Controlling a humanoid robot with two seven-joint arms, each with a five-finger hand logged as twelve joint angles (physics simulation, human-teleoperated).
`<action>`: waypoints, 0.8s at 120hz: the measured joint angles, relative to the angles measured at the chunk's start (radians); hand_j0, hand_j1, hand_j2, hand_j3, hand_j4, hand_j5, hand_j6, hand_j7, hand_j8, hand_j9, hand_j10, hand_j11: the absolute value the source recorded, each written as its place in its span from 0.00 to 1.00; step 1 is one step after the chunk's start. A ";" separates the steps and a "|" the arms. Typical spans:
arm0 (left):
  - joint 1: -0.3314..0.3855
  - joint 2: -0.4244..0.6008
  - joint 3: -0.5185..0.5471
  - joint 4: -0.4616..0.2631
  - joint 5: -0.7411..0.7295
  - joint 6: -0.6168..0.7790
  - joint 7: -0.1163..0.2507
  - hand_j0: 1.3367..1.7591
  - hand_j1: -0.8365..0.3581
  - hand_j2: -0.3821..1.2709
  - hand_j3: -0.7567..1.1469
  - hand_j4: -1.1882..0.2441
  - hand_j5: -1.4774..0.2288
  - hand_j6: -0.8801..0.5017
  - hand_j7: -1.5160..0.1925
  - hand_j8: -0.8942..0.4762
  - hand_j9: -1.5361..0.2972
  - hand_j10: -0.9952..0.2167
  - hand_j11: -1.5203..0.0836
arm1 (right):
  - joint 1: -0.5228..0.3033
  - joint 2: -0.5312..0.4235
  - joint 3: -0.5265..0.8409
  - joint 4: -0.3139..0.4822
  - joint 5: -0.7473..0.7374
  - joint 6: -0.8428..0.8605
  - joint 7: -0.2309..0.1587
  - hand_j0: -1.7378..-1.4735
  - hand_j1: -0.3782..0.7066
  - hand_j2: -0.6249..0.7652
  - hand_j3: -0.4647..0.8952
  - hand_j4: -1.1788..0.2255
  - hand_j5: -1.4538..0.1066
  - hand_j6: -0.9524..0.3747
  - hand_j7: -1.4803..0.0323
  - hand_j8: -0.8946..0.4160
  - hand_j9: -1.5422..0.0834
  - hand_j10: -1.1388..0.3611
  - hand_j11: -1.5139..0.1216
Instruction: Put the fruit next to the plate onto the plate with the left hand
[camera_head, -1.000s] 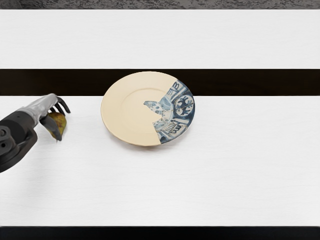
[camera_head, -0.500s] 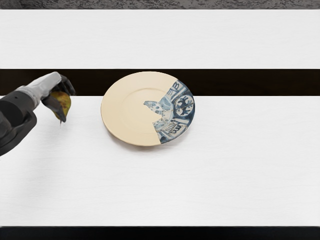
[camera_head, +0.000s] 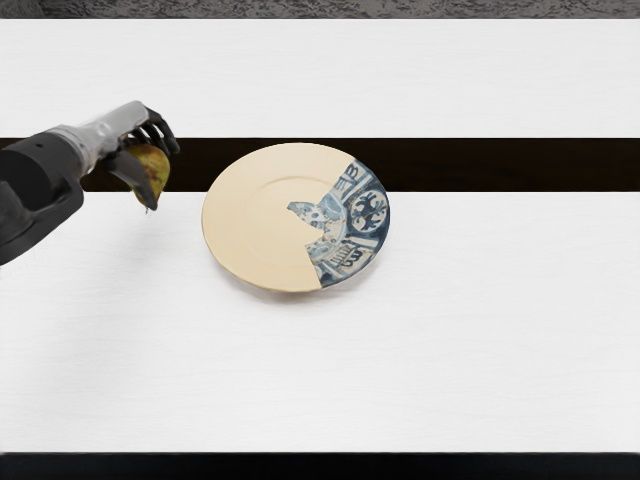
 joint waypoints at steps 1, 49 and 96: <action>-0.004 -0.001 0.000 -0.001 -0.003 -0.003 0.000 0.76 0.51 0.65 0.40 0.39 0.38 0.24 0.40 0.29 0.39 0.32 0.43 | 0.000 0.000 0.000 0.000 0.000 0.000 0.000 0.30 0.03 0.45 0.34 0.84 0.93 0.72 0.98 0.68 0.95 0.76 0.93; -0.035 -0.055 -0.098 -0.006 -0.124 -0.149 0.000 0.75 0.49 0.66 0.40 0.36 0.34 0.27 0.36 0.32 0.35 0.35 0.39 | 0.000 0.000 0.000 0.000 0.000 0.000 0.001 0.30 0.03 0.45 0.34 0.84 0.93 0.72 0.98 0.68 0.95 0.76 0.93; -0.093 -0.178 -0.117 0.005 -0.207 -0.187 0.000 0.75 0.49 0.66 0.40 0.35 0.31 0.28 0.34 0.33 0.33 0.36 0.37 | 0.000 0.000 0.000 0.000 -0.001 0.000 0.004 0.30 0.03 0.45 0.34 0.84 0.93 0.72 0.98 0.68 0.95 0.76 0.93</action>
